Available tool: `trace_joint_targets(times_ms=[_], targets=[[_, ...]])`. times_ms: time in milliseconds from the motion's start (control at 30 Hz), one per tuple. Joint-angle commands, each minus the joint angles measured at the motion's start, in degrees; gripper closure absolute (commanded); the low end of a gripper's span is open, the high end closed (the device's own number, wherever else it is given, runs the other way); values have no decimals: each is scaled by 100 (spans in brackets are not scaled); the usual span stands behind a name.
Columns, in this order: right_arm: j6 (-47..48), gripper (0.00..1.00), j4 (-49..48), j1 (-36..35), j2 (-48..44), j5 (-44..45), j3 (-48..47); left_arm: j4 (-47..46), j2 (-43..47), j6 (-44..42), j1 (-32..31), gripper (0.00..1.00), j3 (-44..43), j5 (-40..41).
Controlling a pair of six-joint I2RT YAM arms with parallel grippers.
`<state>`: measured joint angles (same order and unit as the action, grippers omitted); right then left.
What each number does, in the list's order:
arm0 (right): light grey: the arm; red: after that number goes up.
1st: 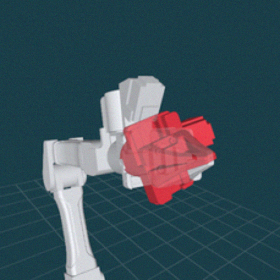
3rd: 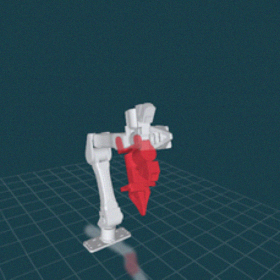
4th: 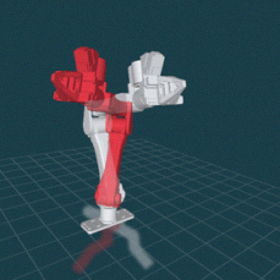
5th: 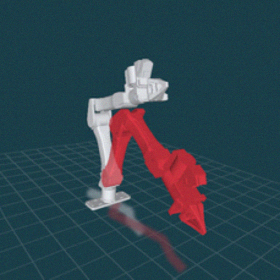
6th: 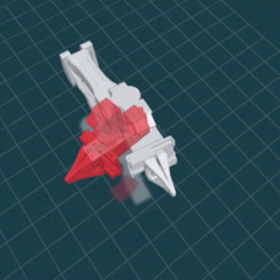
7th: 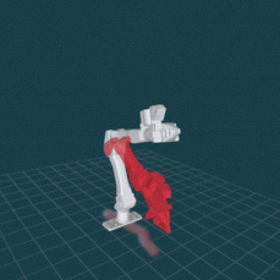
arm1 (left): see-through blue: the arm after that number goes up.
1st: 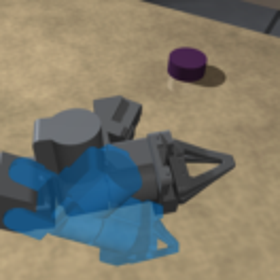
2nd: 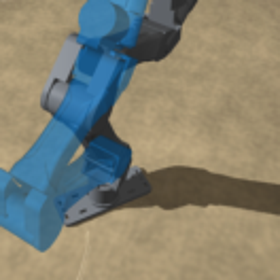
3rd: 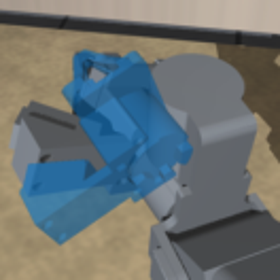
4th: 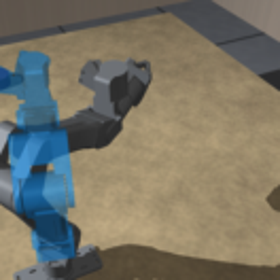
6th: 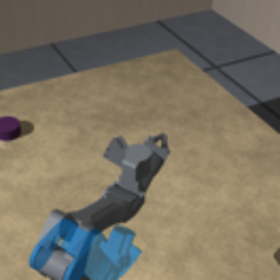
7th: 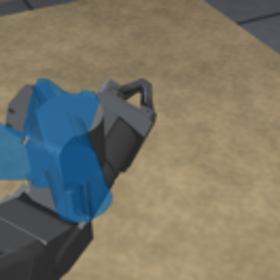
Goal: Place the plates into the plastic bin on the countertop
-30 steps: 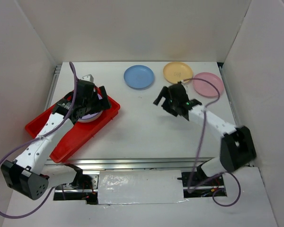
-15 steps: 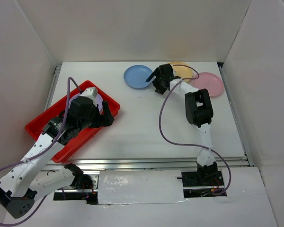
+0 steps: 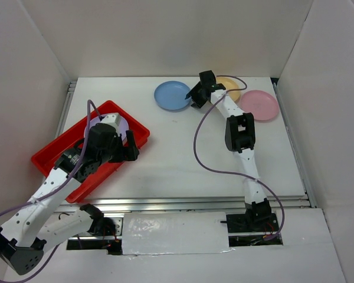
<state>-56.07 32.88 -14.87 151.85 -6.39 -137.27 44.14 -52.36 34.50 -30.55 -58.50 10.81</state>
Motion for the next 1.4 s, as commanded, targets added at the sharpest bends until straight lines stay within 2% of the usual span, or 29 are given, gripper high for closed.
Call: trace_joint_targets(times_ms=[0, 33, 67, 133, 267, 333, 367, 433, 500, 533, 600, 633, 667, 700, 767, 900, 1033, 1100, 1233, 1300, 1333, 1367], targets=[[263, 46, 834, -103, -59, 305, -168, -81, 120, -172, 92, 1, -83, 44], [307, 55, 834, -103, -59, 340, -151, -64, 138, -180, 119, 1, -83, 44], [316, 59, 816, -112, -77, 358, -64, -55, 156, -189, 145, 1, -83, 53], [378, 76, 764, -156, -182, 419, 69, -28, 200, -198, 180, 1, -65, 105], [474, 100, 710, -244, -646, 586, 551, -54, 139, -216, 356, 1, 14, 106], [632, 100, 772, -419, -1059, 1216, 1043, -63, 68, -181, 418, 1, -21, 123], [737, 100, 833, -542, -1670, 1689, 1271, -81, 33, -181, 426, 1, -65, 106], [1080, 100, 895, -1058, -2358, 2970, 2207, -151, -63, -216, 453, 1, -222, 141], [1273, 100, 1009, -1420, -3422, 3458, 2869, -247, -186, -286, 479, 1, -363, 158], [1274, 100, 992, -1726, -3765, 3635, 3630, -248, -361, -295, 575, 1, -547, 132], [1361, 100, 747, -1931, -4924, 3375, 4450, -257, -590, -374, 707, 1, -732, -122], [1406, 100, 215, -2001, -5302, 3094, 5334, -257, -818, -417, 830, 1, -898, -219], [1528, 100, -191, -2089, -6124, 2265, 5769, -239, -933, -470, 874, 1, -1004, -454], [1564, 100, -543, -2107, -6498, 1830, 6513, -239, -1021, -505, 971, 1, -1066, -552], [1652, 100, -1072, -2142, -7244, 804, 6914, -239, -1267, -558, 1024, 1, -1260, -702], [1670, 100, -1223, -2309, -7828, 69, 7232, -344, -1444, -532, 1130, 3, -1427, -1151], [1617, 100, -1214, -2529, -7943, -11, 7162, -248, -1462, -427, 1077, 19, -1585, -1125], [1609, 100, -1214, -2643, -7925, -55, 7101, -257, -1426, -392, 1059, 32, -1577, -1125], [1538, 100, -1346, -2679, -7803, -178, 7013, -195, -1400, -348, 980, 49, -1656, -1125], [1503, 100, -1320, -2687, -7776, -135, 6942, -108, -1426, -330, 928, 76, -1717, -1125], [1468, 100, -1311, -2696, -7785, 5, 6933, -55, -1444, -330, 919, 98, -1752, -890], [1450, 100, -1285, -2696, -7802, 85, 6933, -20, -1470, -321, 927, 100, -1787, -827]])
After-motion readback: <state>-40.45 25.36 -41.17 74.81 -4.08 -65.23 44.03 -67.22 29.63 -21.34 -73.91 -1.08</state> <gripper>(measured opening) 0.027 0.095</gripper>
